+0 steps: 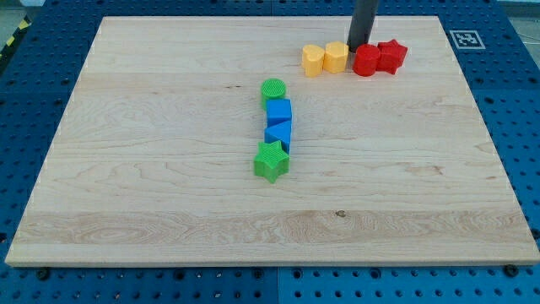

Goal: Move the yellow heart to the right center

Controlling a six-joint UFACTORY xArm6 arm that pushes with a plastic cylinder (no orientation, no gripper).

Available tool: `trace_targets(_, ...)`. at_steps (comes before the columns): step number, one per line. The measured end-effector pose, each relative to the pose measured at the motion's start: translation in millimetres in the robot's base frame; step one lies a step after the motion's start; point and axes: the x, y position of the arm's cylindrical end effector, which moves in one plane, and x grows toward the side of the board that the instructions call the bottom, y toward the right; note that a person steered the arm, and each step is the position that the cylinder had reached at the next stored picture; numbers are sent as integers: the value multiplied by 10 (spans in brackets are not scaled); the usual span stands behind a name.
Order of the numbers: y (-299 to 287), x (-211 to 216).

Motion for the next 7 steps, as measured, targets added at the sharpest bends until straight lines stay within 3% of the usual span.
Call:
trace_targets(1, -268, -240)
trace_targets(3, -537, -154)
trace_targets(5, -831, 220)
trace_targets(7, -74, 862)
